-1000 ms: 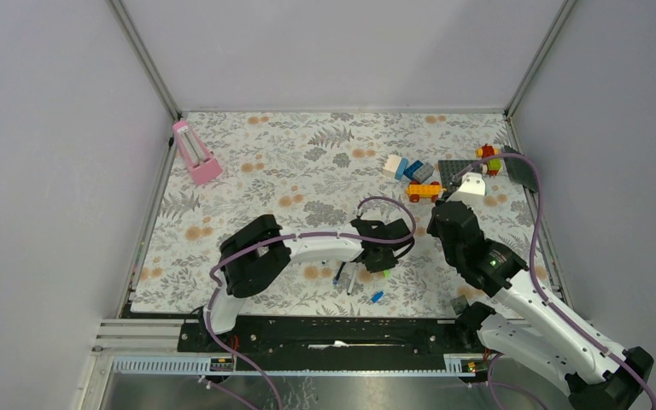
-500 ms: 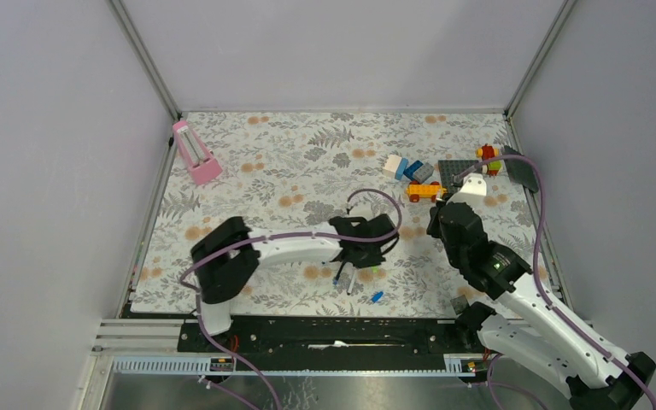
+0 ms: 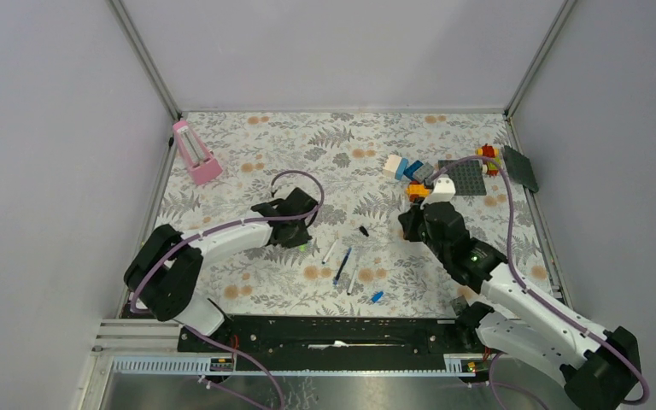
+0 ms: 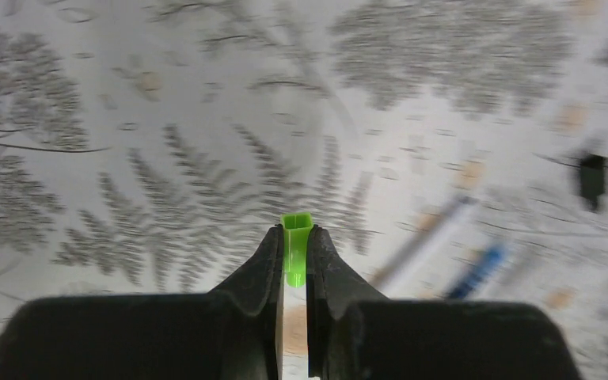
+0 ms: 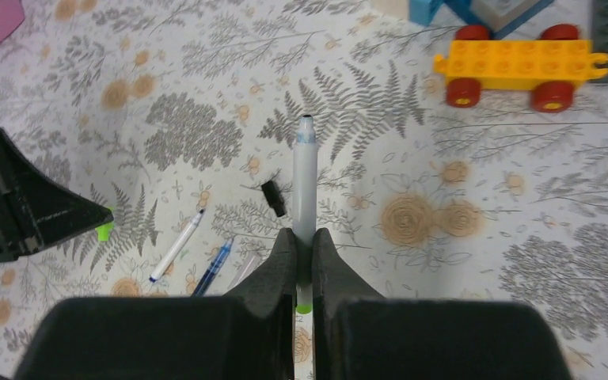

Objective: Insert the pens into the pen caps

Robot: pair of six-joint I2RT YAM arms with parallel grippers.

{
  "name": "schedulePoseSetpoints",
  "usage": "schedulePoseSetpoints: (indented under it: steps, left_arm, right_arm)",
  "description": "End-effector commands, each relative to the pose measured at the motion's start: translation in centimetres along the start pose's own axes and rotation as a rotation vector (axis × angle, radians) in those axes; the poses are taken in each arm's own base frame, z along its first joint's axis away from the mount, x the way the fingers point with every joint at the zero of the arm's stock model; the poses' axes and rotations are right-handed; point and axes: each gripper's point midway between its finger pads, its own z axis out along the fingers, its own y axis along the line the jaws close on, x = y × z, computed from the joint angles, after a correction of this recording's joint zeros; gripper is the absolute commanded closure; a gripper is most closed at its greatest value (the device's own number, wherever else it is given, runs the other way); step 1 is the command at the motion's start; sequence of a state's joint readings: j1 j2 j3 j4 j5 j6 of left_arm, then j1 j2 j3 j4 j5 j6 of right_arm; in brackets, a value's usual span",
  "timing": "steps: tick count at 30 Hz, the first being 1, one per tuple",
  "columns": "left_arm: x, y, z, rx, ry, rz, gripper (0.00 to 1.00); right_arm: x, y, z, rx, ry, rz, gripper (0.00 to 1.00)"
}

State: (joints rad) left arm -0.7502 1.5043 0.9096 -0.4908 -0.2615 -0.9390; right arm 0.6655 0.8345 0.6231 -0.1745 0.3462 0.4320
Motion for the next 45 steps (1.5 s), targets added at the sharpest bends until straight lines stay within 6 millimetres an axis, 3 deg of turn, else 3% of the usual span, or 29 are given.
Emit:
schedulePoseSetpoints:
  steps: [1, 8, 10, 18, 22, 31, 45]
  left_arm:
    - [-0.4, 2.0, 1.8, -0.01, 0.004, 0.035, 1.0]
    - [-0.3, 3.4, 3.7, -0.074, 0.015, 0.067, 1.0]
    - [-0.2, 3.6, 4.1, -0.085, 0.017, 0.072, 0.94]
    - [-0.7, 4.1, 3.0, -0.086, -0.014, 0.073, 0.35]
    - [-1.4, 3.9, 2.0, -0.095, -0.013, 0.119, 0.23]
    - [-2.1, 3.0, 1.0, -0.088, 0.055, 0.281, 0.28]
    - [0.1, 3.1, 3.7, -0.105, 0.162, 0.282, 0.66]
  right_arm:
    - [-0.2, 3.6, 1.2, -0.195, -0.049, 0.005, 1.0]
    - [1.9, 4.6, 2.5, -0.288, -0.043, -0.052, 1.0]
    - [2.5, 4.6, 2.8, -0.295, -0.038, -0.058, 1.0]
    - [3.4, 4.4, 3.1, -0.31, -0.046, -0.067, 1.0]
    - [3.6, 4.5, 3.3, -0.311, -0.035, -0.071, 1.0]
    - [3.9, 4.8, 3.6, -0.32, -0.018, -0.082, 1.0]
    - [4.1, 5.0, 3.7, -0.333, -0.005, -0.091, 1.0]
